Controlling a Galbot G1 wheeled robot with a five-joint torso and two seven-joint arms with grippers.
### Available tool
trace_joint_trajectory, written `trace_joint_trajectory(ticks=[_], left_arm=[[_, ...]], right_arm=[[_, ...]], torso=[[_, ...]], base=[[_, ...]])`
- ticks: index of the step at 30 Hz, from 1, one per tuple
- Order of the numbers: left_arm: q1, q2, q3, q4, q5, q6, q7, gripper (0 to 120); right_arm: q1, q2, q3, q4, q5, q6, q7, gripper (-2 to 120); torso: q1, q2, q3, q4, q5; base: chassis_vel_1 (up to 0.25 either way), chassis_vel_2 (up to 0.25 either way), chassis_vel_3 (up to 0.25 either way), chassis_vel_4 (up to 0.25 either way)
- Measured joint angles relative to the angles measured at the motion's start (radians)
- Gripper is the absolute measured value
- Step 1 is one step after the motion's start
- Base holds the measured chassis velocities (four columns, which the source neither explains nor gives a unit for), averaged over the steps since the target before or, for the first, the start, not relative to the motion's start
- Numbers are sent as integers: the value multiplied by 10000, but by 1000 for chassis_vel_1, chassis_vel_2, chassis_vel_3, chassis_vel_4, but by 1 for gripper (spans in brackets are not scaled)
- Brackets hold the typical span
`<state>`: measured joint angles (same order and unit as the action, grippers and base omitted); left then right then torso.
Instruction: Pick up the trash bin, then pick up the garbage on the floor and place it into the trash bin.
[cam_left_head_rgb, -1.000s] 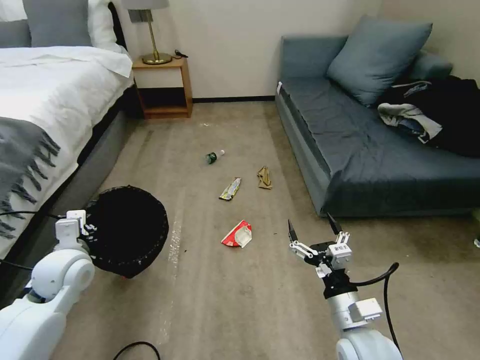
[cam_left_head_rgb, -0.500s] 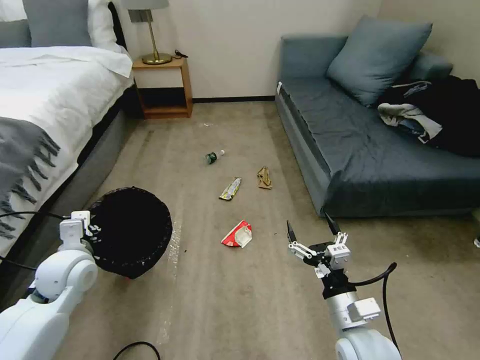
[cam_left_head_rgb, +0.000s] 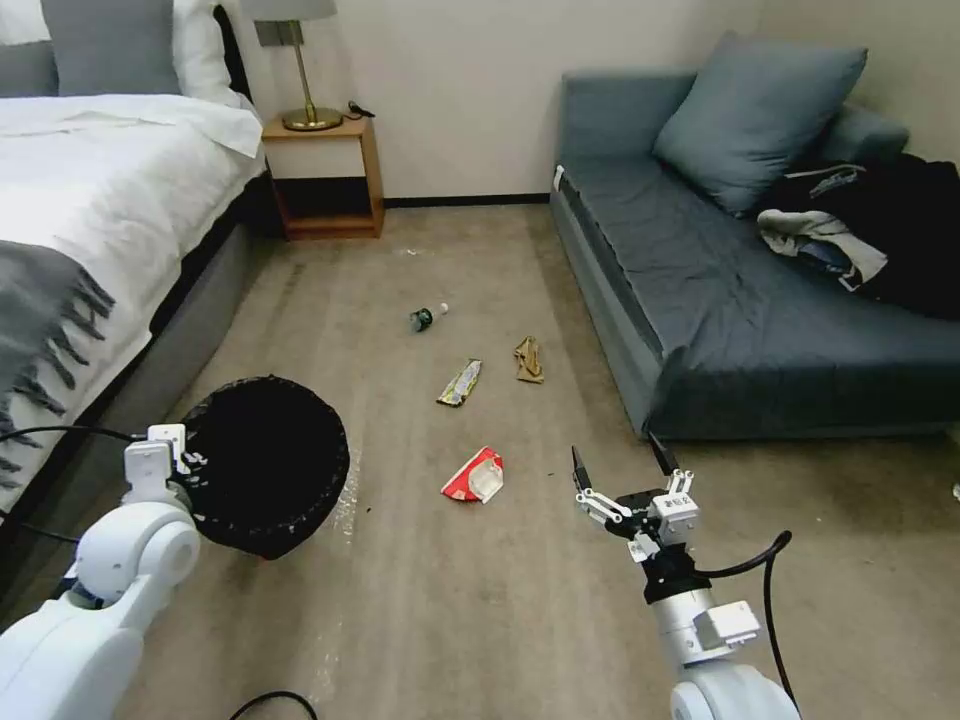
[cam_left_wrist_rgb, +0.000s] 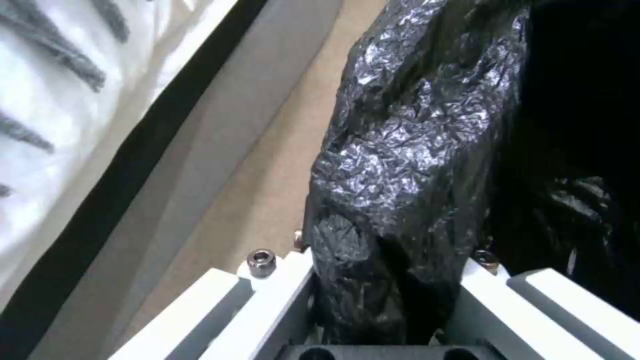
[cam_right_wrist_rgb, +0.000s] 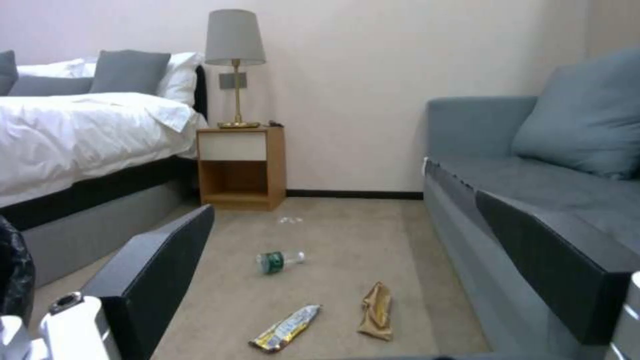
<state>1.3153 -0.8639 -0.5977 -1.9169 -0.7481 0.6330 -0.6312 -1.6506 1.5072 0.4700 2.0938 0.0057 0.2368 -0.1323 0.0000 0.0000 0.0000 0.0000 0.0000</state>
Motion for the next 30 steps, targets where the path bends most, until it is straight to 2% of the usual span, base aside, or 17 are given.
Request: trace_joint_trajectory(ticks=[13,30], left_arm=[[-15,-33,3,5,-42,-7,-28,1],[-57,-46,1,72,-276,15,-173,1]], right_arm=[[58,-22,-17,-57,22,-18,-67,100],[105,-14,-68,-106,-2,-60,-123,100]], torso=[[0,0,0,0,0],[0,0,0,-1,0]], base=[[-21,21,21,-22],[-61,71,66,-61]])
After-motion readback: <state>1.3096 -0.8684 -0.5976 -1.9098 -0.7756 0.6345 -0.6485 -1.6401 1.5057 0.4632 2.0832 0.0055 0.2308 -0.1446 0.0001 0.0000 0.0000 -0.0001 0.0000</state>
